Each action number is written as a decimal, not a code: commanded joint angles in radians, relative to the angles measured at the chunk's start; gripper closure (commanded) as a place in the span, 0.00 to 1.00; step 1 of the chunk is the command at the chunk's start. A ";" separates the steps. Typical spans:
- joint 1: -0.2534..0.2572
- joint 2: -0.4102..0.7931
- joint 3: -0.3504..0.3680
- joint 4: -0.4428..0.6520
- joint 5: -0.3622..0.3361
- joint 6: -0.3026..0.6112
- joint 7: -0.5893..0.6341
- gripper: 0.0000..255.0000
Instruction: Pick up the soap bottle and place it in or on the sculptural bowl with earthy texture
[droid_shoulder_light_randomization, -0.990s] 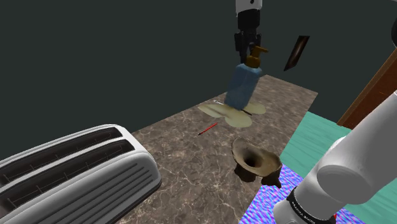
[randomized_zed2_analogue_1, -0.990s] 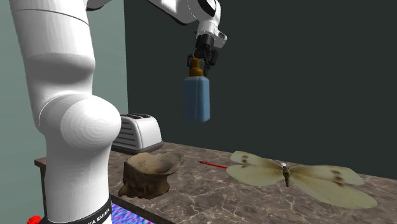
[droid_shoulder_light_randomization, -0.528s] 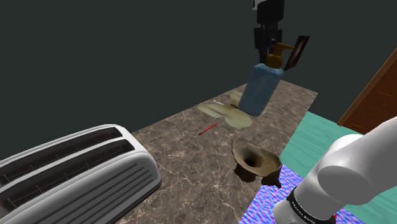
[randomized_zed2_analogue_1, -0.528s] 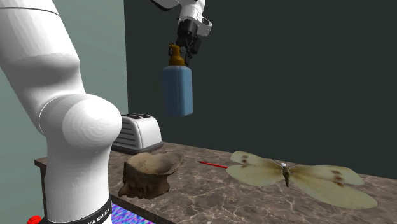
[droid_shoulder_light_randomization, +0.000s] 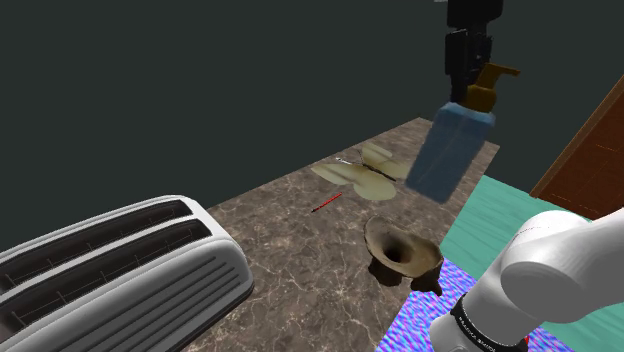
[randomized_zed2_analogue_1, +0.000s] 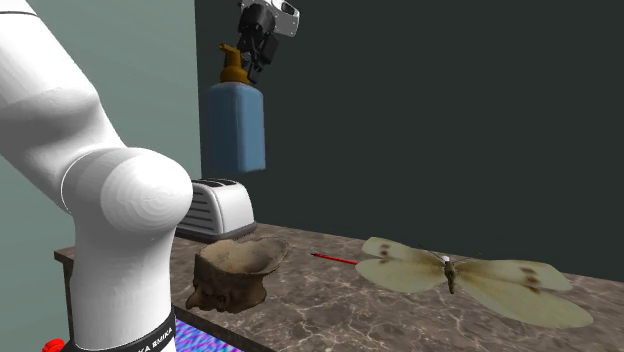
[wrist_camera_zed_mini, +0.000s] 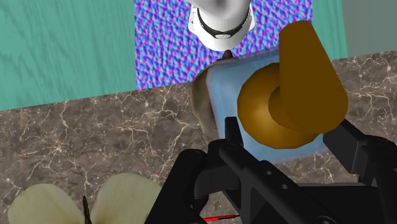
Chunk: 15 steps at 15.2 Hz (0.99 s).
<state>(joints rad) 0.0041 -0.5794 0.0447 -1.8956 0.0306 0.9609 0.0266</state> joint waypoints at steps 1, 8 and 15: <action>0.001 -0.025 0.004 -0.027 0.005 0.000 0.006 1.00; 0.002 -0.072 0.005 -0.161 0.006 0.088 0.003 1.00; 0.003 -0.109 0.007 -0.284 0.008 0.174 0.001 1.00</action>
<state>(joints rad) 0.0068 -0.6823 0.0499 -2.1591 0.0370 1.1197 0.0268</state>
